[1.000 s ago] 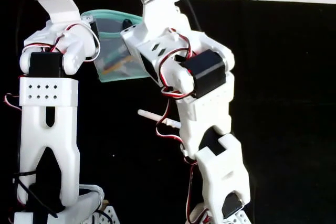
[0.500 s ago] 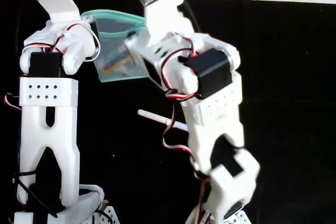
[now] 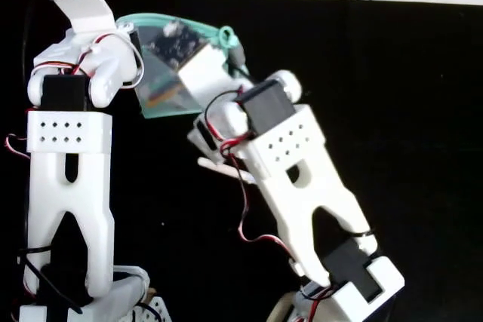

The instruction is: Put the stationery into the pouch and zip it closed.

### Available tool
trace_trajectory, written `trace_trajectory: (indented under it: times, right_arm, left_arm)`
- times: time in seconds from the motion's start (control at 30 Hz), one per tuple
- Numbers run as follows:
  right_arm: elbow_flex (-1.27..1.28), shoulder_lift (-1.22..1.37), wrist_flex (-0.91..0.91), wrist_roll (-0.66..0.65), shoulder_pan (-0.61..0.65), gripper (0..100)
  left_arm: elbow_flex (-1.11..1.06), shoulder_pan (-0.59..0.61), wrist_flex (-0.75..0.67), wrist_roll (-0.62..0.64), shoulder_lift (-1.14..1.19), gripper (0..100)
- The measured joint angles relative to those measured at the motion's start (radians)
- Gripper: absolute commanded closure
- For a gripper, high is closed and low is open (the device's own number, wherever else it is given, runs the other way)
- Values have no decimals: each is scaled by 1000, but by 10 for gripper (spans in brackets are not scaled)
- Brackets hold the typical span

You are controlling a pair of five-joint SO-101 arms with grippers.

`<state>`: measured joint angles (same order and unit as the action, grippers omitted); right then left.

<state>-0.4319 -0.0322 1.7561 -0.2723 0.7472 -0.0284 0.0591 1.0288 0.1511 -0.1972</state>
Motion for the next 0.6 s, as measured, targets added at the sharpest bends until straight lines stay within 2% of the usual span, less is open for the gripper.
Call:
trace_trajectory:
  times: [0.33, 0.6]
  right_arm:
    - [334, 0, -104, -11, 0, 818]
    - [597, 0, -344, -20, 0, 818]
  left_arm:
    - [0, 0, 0, 0, 0, 993]
    - [0, 0, 0, 0, 0, 993]
